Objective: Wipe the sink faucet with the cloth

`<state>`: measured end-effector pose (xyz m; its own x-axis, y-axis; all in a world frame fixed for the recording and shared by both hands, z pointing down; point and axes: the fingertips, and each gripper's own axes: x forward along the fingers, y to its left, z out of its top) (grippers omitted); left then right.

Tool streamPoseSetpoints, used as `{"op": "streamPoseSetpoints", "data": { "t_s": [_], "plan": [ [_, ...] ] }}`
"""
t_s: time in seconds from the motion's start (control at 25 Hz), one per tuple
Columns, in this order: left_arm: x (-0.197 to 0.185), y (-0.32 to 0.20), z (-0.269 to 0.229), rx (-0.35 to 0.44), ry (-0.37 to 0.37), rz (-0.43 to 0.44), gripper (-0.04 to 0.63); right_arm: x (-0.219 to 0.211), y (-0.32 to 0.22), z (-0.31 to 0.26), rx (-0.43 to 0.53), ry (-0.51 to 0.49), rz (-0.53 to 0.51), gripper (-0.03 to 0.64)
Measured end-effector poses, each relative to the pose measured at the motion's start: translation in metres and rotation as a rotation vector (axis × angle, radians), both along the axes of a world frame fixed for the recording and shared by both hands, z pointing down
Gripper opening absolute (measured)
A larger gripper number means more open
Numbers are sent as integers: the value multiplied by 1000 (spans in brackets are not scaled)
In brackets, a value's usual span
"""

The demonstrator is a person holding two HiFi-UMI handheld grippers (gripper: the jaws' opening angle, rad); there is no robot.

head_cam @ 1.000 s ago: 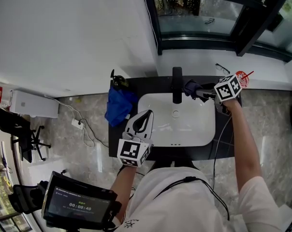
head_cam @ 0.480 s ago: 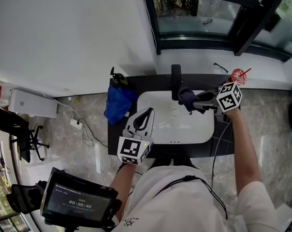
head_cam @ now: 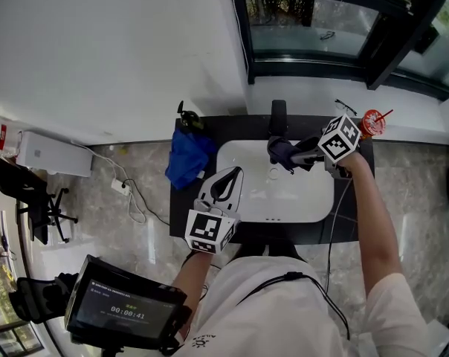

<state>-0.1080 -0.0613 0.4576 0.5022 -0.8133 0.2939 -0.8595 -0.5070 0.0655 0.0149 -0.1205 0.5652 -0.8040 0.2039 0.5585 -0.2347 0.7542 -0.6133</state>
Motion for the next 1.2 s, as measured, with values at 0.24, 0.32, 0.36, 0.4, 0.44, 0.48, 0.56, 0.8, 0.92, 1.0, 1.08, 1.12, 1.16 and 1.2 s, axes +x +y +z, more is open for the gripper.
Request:
{"op": "streamPoseSetpoints", "data": {
  "t_s": [0.24, 0.32, 0.36, 0.4, 0.44, 0.48, 0.56, 0.8, 0.92, 1.0, 1.08, 1.12, 1.16, 1.2],
  "plan": [
    [-6, 0, 2, -1, -8, -12, -6, 4, -28, 13, 7, 82, 27, 109],
    [-7, 0, 1, -2, -5, -18, -7, 5, -41, 14, 22, 85, 70, 109],
    [-7, 0, 1, -2, -2, -21, -6, 5, -49, 14, 33, 78, 97, 109],
    [-8, 0, 1, -3, -3, -22, -6, 6, -57, 13, 46, 68, 126, 109],
    [-8, 0, 2, -4, -6, -21, -6, 7, -63, 13, 58, 58, 155, 109],
    [-8, 0, 3, -4, -9, -20, -6, 8, -69, 11, 70, 51, 182, 110],
    [-8, 0, 3, -4, -8, -20, -6, 13, -76, 11, 93, 49, 221, 109],
    [-7, -1, 2, -4, -7, -16, -6, 36, -81, 13, 117, 52, 303, 109],
    [-5, -1, 3, -1, -10, -8, -6, 52, -76, 13, 110, 41, 341, 109],
    [-5, -2, 2, 1, -8, -6, -6, 61, -69, 11, 102, 18, 358, 109],
    [-3, -3, -1, 4, -1, -6, -6, 66, -58, 4, 91, -26, 363, 109],
    [-2, -3, -1, 5, 1, -4, -6, 68, -52, -1, 87, -56, 361, 109],
    [-1, -3, -1, 6, 0, 0, -6, 68, -45, -7, 83, -88, 357, 109],
    [0, -3, -1, 6, -4, 5, -6, 67, -37, -13, 83, -120, 351, 109]
  ]
}}
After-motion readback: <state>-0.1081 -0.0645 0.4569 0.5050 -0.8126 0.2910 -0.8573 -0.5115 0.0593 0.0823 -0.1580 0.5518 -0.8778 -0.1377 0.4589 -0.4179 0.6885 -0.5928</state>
